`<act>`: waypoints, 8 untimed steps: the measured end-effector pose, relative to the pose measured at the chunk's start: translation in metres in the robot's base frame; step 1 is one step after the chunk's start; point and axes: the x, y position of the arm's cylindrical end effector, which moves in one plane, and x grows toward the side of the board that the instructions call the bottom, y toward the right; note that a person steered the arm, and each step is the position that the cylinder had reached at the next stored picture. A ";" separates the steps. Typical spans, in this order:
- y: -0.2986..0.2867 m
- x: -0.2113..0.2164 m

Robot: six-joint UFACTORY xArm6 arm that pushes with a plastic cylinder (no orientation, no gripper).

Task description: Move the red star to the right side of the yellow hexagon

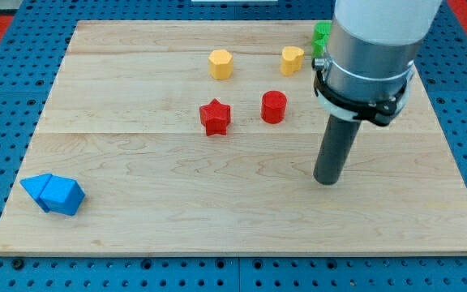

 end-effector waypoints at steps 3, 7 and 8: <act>-0.052 0.042; -0.130 -0.033; -0.145 -0.078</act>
